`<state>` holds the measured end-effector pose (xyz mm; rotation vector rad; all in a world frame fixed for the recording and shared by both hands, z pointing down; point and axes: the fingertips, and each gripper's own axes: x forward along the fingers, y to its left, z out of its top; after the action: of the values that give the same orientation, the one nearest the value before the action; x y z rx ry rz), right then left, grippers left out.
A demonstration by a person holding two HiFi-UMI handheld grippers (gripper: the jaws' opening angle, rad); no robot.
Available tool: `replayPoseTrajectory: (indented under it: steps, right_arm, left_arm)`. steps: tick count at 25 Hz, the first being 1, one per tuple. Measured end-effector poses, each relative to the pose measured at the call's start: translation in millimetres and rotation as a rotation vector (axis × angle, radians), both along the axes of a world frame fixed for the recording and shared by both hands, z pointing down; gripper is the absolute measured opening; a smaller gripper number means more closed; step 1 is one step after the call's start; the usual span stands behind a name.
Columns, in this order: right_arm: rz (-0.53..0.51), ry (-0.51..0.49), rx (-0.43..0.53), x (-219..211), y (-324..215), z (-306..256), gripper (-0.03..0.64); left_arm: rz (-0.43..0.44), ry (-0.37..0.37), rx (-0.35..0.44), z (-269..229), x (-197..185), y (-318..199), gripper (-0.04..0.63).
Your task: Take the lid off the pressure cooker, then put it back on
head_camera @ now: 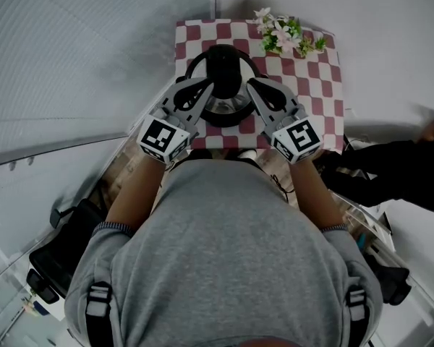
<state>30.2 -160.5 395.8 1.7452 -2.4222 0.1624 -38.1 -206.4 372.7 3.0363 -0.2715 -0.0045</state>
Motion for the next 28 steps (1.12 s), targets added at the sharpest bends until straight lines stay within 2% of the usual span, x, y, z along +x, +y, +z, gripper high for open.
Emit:
replayPoseTrajectory:
  steps: [4,10,19,28]
  right_arm:
    - [0.021,0.017,0.039,0.3,1.5,-8.0,0.005]
    - [0.037,0.051,0.078,-3.6,1.9,-19.3,0.005]
    - [0.072,0.044,0.103,5.0,6.6,-28.4,0.005]
    - [0.063,0.068,0.113,5.5,8.5,-36.6,0.006]
  left_arm:
    - [-0.008,-0.002,0.034,-0.9,1.9,1.4,0.017]
    - [-0.024,0.017,0.032,-6.0,-0.7,-2.4,0.018]
    - [-0.036,0.026,0.055,-11.9,-5.2,-4.3,0.018]
    - [-0.062,0.018,0.068,-17.6,-10.2,-11.4,0.020]
